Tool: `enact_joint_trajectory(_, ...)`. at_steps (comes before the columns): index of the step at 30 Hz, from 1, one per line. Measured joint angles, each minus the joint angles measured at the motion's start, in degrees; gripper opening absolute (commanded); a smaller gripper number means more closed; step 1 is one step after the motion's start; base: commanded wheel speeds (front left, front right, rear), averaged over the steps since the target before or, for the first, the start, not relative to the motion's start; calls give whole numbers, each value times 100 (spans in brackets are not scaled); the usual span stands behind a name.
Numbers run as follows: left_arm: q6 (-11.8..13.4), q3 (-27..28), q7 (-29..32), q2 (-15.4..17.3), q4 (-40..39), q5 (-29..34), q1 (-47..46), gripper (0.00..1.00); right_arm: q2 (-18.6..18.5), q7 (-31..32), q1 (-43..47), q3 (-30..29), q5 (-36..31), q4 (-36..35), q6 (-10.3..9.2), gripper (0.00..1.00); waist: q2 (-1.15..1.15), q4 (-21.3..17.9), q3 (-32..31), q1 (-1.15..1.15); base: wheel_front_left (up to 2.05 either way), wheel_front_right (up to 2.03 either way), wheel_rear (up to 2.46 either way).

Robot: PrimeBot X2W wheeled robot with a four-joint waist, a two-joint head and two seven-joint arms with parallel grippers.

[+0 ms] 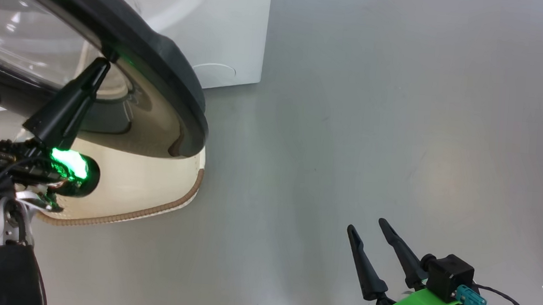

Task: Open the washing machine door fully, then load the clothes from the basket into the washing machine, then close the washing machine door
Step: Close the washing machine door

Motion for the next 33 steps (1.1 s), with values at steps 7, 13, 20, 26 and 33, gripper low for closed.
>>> enact_joint_trajectory(7,0,40,-420,-8,13,1,247,0,1,0,-2,-44,1,47,0,100,0,179,-269,0,0,0,0)
enact_joint_trajectory(13,0,43,-856,-8,-15,9,531,0,1,0,0,-42,-2,122,0,100,0,346,-474,0,0,0,0)
enact_joint_trajectory(20,0,-63,-1616,-2,-186,199,1033,0,0,0,29,-52,-3,215,0,100,0,557,-813,0,0,0,0)
enact_joint_trajectory(26,1,-313,-2380,-3,-378,80,1525,51,1,0,93,-57,-20,290,0,100,0,692,-1121,0,0,0,0)
enact_joint_trajectory(33,1,-346,-3597,-1,-734,549,2007,100,1,0,218,-55,-99,275,0,100,0,802,-1407,0,0,0,0)
